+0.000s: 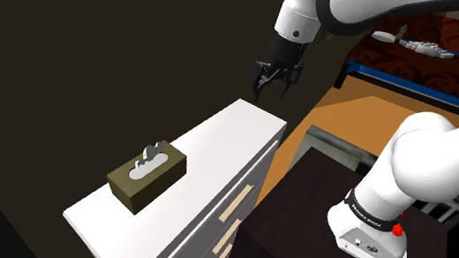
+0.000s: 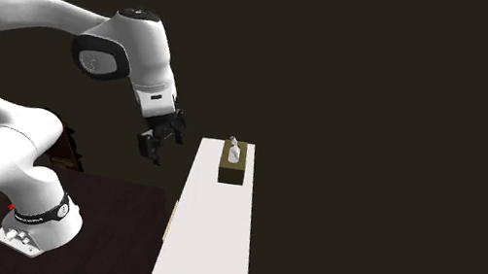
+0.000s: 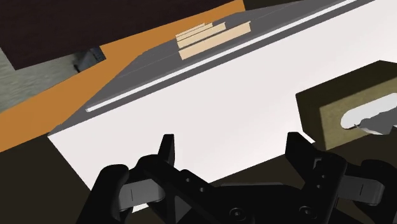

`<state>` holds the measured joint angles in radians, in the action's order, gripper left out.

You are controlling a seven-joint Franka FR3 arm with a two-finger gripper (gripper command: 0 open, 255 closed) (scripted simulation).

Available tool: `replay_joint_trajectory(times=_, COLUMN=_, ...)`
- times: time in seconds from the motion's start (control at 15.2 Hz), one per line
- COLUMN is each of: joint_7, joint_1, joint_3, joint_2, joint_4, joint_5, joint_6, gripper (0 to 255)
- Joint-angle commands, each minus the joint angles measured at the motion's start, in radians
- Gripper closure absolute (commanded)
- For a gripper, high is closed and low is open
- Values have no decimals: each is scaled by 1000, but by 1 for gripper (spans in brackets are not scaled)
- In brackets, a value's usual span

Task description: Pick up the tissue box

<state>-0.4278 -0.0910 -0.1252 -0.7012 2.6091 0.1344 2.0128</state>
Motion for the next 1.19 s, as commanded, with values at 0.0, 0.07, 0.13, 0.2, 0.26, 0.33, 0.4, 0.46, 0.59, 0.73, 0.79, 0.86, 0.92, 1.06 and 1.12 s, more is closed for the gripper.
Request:
replay_joint_trajectory(times=0.0, joint_7=-46, joint_1=-19, joint_3=-35, joint_2=27, joint_4=8, joint_5=35, joint_6=58, gripper=0)
replay_joint_trajectory(times=0.07, joint_7=-67, joint_1=-28, joint_3=-52, joint_2=46, joint_4=11, joint_5=50, joint_6=91, gripper=0)
replay_joint_trajectory(times=0.13, joint_7=-88, joint_1=-36, joint_3=-70, joint_2=66, joint_4=12, joint_5=65, joint_6=124, gripper=0)
replay_joint_trajectory(times=0.2, joint_7=-108, joint_1=-44, joint_3=-88, joint_2=88, joint_4=12, joint_5=79, joint_6=158, gripper=0)
replay_joint_trajectory(times=0.26, joint_7=-129, joint_1=-51, joint_3=-106, joint_2=112, joint_4=10, joint_5=91, joint_6=191, gripper=0)
replay_joint_trajectory(times=0.33, joint_7=-150, joint_1=-57, joint_3=-125, joint_2=137, joint_4=7, joint_5=103, joint_6=225, gripper=0)
replay_joint_trajectory(times=0.4, joint_7=-171, joint_1=-63, joint_3=-143, joint_2=163, joint_4=2, joint_5=113, joint_6=258, gripper=0)
replay_joint_trajectory(times=0.46, joint_7=-193, joint_1=-67, joint_3=-162, joint_2=190, joint_4=-4, joint_5=122, joint_6=292, gripper=0)
replay_joint_trajectory(times=0.59, joint_7=-237, joint_1=-74, joint_3=-200, joint_2=248, joint_4=-22, joint_5=134, joint_6=358, gripper=0)
replay_joint_trajectory(times=0.73, joint_7=-284, joint_1=-76, joint_3=-238, joint_2=310, joint_4=-46, joint_5=138, joint_6=422, gripper=0)
replay_joint_trajectory(times=0.79, joint_7=-309, joint_1=-75, joint_3=-258, joint_2=342, joint_4=-59, joint_5=136, joint_6=453, gripper=0)
replay_joint_trajectory(times=0.86, joint_7=-336, joint_1=-73, joint_3=-278, joint_2=375, joint_4=-75, joint_5=130, joint_6=483, gripper=0)
replay_joint_trajectory(times=0.92, joint_7=-364, joint_1=-69, joint_3=-298, joint_2=409, joint_4=-91, joint_5=122, joint_6=513, gripper=0)
replay_joint_trajectory(times=1.06, joint_7=-427, joint_1=-59, joint_3=-338, joint_2=477, joint_4=-128, joint_5=92, joint_6=570, gripper=0)
replay_joint_trajectory(times=1.12, joint_7=-463, joint_1=-52, joint_3=-359, joint_2=513, joint_4=-148, joint_5=70, joint_6=596, gripper=0)
